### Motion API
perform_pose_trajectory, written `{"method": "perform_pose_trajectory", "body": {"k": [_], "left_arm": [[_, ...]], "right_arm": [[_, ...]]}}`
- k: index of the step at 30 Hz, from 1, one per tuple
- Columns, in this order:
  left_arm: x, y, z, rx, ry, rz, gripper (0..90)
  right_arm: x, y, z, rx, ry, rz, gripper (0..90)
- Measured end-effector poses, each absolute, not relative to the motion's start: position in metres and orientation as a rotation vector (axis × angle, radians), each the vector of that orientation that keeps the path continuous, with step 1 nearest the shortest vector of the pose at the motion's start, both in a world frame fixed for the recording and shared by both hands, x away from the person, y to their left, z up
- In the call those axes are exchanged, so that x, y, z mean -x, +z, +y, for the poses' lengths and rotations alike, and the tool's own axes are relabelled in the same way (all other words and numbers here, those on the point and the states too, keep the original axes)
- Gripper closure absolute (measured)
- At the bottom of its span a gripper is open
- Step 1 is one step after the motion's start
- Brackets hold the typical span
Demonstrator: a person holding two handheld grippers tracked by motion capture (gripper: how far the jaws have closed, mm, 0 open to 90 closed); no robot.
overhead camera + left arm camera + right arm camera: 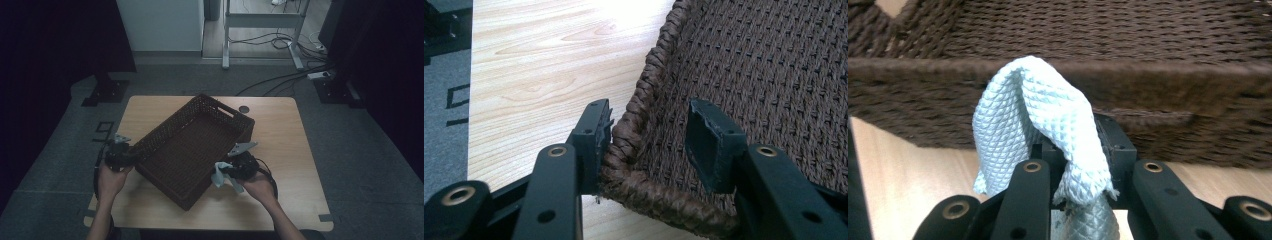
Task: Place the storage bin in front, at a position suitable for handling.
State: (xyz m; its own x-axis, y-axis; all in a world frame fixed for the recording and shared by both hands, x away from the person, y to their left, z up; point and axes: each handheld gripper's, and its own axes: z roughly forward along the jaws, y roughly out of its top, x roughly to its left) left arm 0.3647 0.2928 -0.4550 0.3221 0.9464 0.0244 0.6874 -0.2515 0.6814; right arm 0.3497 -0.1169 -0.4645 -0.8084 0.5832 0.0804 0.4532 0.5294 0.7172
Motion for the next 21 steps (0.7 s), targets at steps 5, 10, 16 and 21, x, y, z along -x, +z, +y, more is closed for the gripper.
{"method": "perform_pose_trajectory", "body": {"k": [5, 10, 16, 21], "left_arm": [[-0.365, -0.455, 0.293, -2.030, 0.591, 1.430, 53.1], [-0.366, -0.455, 0.293, -2.036, 0.587, 1.425, 53.1], [-0.366, -0.455, 0.294, -2.040, 0.583, 1.422, 53.2], [-0.367, -0.455, 0.294, -2.043, 0.580, 1.419, 53.3]], "right_arm": [[-0.356, -0.465, -0.125, -0.925, 1.142, 2.564, 75.7], [-0.362, -0.467, -0.133, -0.953, 1.144, 2.536, 75.7], [-0.370, -0.467, -0.138, -0.973, 1.137, 2.517, 75.7], [-0.379, -0.467, -0.145, -0.995, 1.125, 2.506, 75.7]]}}
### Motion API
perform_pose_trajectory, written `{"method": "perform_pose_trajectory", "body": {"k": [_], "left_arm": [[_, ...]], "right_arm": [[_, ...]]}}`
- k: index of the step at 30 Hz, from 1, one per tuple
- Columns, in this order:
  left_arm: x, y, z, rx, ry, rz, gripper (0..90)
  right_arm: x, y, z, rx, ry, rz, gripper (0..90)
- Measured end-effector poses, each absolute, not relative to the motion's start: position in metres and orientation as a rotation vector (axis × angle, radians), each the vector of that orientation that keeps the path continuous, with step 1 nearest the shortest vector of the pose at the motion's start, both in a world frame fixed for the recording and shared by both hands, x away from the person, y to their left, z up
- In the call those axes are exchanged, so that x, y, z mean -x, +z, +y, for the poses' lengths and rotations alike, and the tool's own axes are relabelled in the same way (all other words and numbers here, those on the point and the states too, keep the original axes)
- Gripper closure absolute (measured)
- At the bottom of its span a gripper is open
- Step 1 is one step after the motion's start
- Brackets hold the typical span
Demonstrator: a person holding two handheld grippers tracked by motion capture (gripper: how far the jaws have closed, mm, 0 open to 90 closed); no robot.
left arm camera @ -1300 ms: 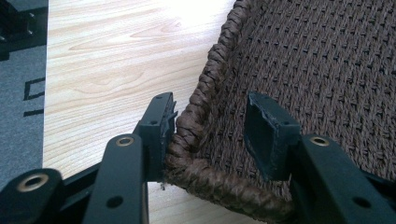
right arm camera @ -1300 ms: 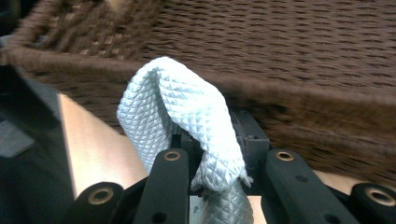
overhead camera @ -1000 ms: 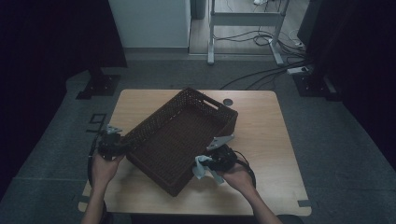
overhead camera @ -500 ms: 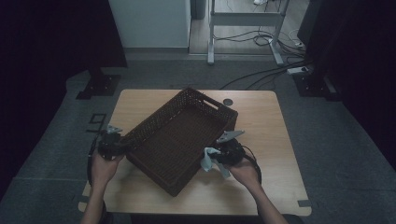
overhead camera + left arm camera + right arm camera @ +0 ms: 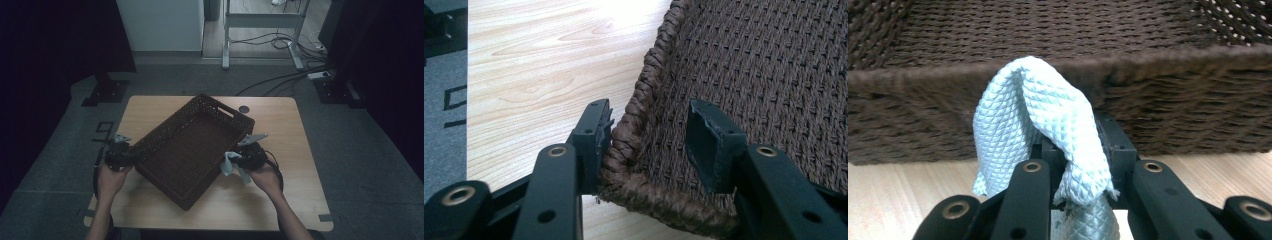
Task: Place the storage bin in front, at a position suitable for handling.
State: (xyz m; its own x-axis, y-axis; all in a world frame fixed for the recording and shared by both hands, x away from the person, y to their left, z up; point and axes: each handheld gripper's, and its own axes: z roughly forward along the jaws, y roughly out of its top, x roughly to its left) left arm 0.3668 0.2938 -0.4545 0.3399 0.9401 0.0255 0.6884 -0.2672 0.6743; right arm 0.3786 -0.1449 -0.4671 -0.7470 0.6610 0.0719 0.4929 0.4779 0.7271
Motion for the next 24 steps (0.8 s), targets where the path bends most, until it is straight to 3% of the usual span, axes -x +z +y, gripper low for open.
{"method": "perform_pose_trajectory", "body": {"k": [24], "left_arm": [[-0.371, -0.455, 0.295, -2.051, 0.597, 1.415, 54.1]], "right_arm": [[-0.422, -0.467, -0.182, -1.103, 1.091, 2.408, 75.6]]}}
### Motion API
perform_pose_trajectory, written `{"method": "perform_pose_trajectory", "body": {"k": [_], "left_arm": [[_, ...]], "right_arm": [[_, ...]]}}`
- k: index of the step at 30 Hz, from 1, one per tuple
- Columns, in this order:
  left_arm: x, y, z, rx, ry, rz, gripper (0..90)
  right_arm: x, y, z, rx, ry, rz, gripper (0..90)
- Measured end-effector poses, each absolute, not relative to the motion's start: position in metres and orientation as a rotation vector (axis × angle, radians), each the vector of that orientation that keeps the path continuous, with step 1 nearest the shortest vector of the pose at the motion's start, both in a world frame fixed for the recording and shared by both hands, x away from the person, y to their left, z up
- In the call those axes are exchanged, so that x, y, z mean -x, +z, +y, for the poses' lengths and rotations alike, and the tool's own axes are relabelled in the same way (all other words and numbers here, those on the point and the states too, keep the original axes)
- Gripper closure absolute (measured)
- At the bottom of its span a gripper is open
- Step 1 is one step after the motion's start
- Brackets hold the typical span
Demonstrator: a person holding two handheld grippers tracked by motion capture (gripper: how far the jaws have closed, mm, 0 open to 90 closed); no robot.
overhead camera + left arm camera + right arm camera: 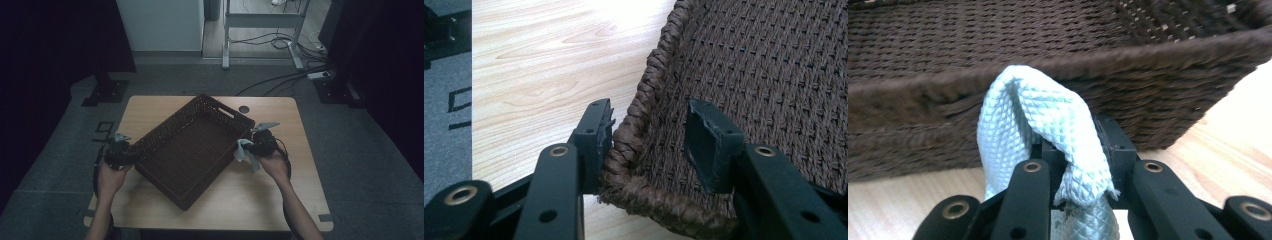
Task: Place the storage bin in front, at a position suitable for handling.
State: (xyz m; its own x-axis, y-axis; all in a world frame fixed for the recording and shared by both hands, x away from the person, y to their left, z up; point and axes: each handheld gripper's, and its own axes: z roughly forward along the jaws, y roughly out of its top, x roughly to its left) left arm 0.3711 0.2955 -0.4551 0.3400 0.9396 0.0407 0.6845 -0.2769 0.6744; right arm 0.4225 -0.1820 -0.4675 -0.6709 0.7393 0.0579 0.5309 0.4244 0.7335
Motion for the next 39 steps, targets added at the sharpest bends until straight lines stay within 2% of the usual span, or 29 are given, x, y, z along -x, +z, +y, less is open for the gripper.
{"method": "perform_pose_trajectory", "body": {"k": [25, 39], "left_arm": [[-0.375, -0.457, 0.298, -2.048, 0.608, 1.404, 54.1], [-0.374, -0.458, 0.300, -2.011, 0.586, 1.399, 53.4]], "right_arm": [[-0.461, -0.466, -0.222, -1.243, 1.053, 2.289, 75.5], [-0.463, -0.487, -0.214, -1.242, 0.979, 2.343, 75.4]]}}
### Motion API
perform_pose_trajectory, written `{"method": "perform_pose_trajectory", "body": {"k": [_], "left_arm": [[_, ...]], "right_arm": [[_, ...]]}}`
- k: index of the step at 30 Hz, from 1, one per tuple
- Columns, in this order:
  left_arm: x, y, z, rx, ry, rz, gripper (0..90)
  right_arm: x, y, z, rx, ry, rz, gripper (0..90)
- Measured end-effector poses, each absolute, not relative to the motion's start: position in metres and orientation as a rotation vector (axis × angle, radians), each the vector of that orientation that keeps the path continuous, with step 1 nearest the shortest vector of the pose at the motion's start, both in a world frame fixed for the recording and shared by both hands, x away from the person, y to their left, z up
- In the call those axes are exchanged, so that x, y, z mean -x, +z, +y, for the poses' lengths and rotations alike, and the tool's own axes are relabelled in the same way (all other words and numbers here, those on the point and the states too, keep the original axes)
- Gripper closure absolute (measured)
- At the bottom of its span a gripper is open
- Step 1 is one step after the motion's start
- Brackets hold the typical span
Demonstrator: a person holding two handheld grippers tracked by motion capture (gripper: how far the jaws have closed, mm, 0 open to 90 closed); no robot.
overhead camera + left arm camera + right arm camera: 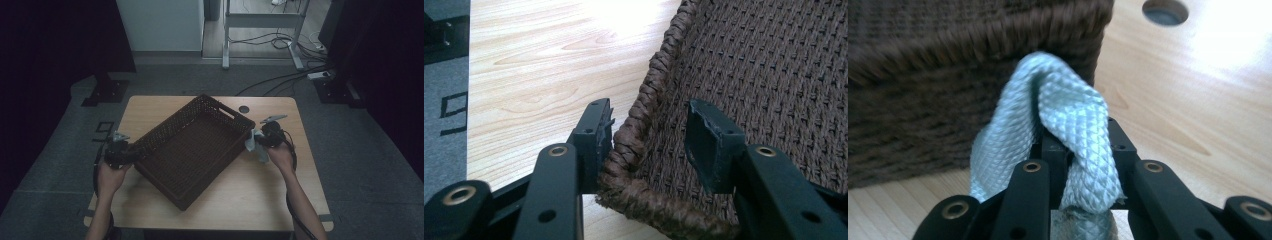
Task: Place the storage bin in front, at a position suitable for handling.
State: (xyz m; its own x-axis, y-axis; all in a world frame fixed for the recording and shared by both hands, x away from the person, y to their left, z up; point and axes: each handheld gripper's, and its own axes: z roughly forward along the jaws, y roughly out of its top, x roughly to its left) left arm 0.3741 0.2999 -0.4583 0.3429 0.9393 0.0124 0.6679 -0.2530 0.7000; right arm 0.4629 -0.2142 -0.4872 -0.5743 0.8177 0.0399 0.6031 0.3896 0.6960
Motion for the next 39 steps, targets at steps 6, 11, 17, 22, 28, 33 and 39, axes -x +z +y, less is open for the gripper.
{"method": "perform_pose_trajectory", "body": {"k": [6, 11, 17, 22, 28, 33, 39], "left_arm": [[-0.374, -0.459, 0.300, -2.003, 0.587, 1.399, 53.4], [-0.374, -0.459, 0.300, -2.000, 0.588, 1.398, 53.4], [-0.374, -0.459, 0.300, -2.001, 0.589, 1.399, 53.4], [-0.374, -0.459, 0.300, -2.002, 0.591, 1.400, 53.5], [-0.374, -0.458, 0.299, -2.008, 0.589, 1.397, 53.5], [-0.375, -0.458, 0.298, -2.020, 0.597, 1.395, 53.5], [-0.376, -0.458, 0.297, -2.031, 0.604, 1.393, 53.5]], "right_arm": [[-0.464, -0.498, -0.209, -1.239, 0.922, 2.377, 75.4], [-0.464, -0.500, -0.206, -1.220, 0.903, 2.384, 75.3], [-0.462, -0.501, -0.206, -1.211, 0.909, 2.385, 75.1], [-0.457, -0.501, -0.200, -1.186, 0.906, 2.399, 75.1], [-0.445, -0.499, -0.188, -1.125, 0.911, 2.430, 75.1], [-0.435, -0.496, -0.179, -1.080, 0.919, 2.452, 75.0], [-0.425, -0.495, -0.169, -1.042, 0.937, 2.477, 75.1]]}}
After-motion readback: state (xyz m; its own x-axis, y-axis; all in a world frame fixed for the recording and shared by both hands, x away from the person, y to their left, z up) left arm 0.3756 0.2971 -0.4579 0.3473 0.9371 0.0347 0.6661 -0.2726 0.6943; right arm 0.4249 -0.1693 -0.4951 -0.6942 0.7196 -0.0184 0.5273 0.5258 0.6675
